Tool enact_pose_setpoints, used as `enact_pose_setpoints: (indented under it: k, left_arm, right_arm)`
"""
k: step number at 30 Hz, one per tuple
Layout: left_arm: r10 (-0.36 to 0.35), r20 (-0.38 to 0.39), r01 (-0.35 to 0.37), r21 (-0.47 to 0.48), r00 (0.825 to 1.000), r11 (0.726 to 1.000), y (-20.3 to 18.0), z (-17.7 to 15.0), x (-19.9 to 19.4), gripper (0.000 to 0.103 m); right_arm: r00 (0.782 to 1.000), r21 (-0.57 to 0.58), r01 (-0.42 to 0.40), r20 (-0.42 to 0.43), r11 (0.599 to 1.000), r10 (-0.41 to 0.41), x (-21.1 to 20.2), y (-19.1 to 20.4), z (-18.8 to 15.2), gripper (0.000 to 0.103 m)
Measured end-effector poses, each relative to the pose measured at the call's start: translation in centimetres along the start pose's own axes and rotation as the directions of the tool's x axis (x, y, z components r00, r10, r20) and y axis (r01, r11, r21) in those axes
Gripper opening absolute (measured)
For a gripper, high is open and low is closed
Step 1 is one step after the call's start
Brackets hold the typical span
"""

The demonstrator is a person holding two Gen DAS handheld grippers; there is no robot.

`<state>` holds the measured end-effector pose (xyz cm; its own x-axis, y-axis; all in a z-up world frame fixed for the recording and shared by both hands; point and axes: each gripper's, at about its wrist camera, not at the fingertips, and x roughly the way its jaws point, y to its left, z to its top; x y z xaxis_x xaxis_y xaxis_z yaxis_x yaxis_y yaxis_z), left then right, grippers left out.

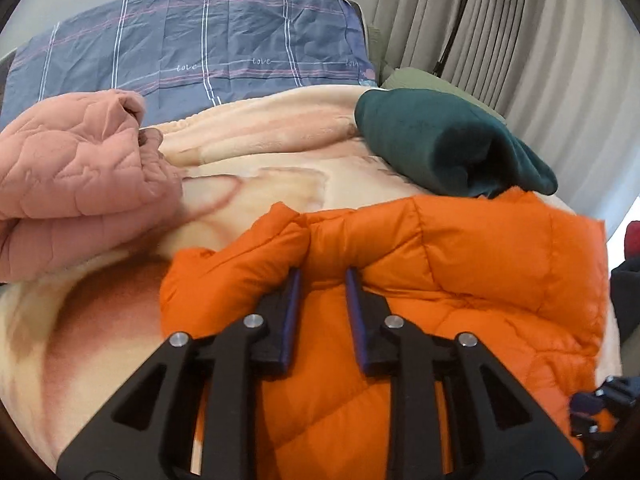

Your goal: Fold large clothes

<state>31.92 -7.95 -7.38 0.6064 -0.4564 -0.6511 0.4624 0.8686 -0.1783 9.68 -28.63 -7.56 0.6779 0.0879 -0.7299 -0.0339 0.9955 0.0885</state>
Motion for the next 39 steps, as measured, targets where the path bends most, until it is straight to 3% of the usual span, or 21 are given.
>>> enact_pose_setpoints:
  k: [5,11,13,15,17,20,28,38,39]
  left_arm:
    - [-0.022,0.029,0.021,0.031,0.999,0.999,-0.1,-0.5,-0.5,0.023]
    - [-0.064,0.05,0.064,0.008,0.997,0.998,0.6,-0.7,-0.7,0.023]
    - [-0.061,0.059,0.06,0.016,0.996,0.998,0.5,-0.8,-0.9,0.023]
    - [-0.063,0.066,0.062,0.02,0.996,0.998,0.6,-1.0,-1.1,0.024]
    - [-0.073,0.075,0.072,0.017,0.995,0.997,1.1,-1.2,-1.3,0.024]
    - [-0.078,0.093,0.078,0.001,0.993,0.997,1.6,-1.3,-1.4,0.024]
    - [-0.171,0.056,0.175,-0.086,0.984,0.981,3.9,-1.4,0.2,0.026]
    - [-0.173,0.084,0.183,-0.129,0.981,0.974,4.3,-1.3,-1.3,0.026]
    - [-0.186,0.098,0.199,-0.145,0.978,0.969,4.5,-1.2,-2.0,0.034]
  right_arm:
    - [0.994,-0.068,-0.008,-0.11,0.998,0.0,-1.9,0.4,3.7,0.021]
    - [0.999,-0.211,0.034,0.031,0.977,-0.029,-4.0,2.9,9.8,0.029]
    - [0.998,-0.209,0.036,0.056,0.977,-0.025,-2.2,2.9,11.8,0.029]
    - [0.996,-0.182,0.088,0.041,0.979,-0.082,1.0,1.8,12.7,0.029]
    - [0.987,-0.129,0.162,0.0,0.978,-0.164,5.3,-0.1,12.4,0.029]
    - [0.996,0.039,0.085,-0.022,0.996,-0.084,9.4,-3.5,10.7,0.029]
    - [1.0,0.091,0.006,-0.012,0.996,-0.005,10.6,-4.3,10.1,0.029]
    - [1.0,0.088,0.006,0.008,0.996,-0.007,10.2,-4.4,9.2,0.029]
    - [1.0,0.089,0.004,0.01,0.996,-0.005,10.1,-4.5,9.1,0.029]
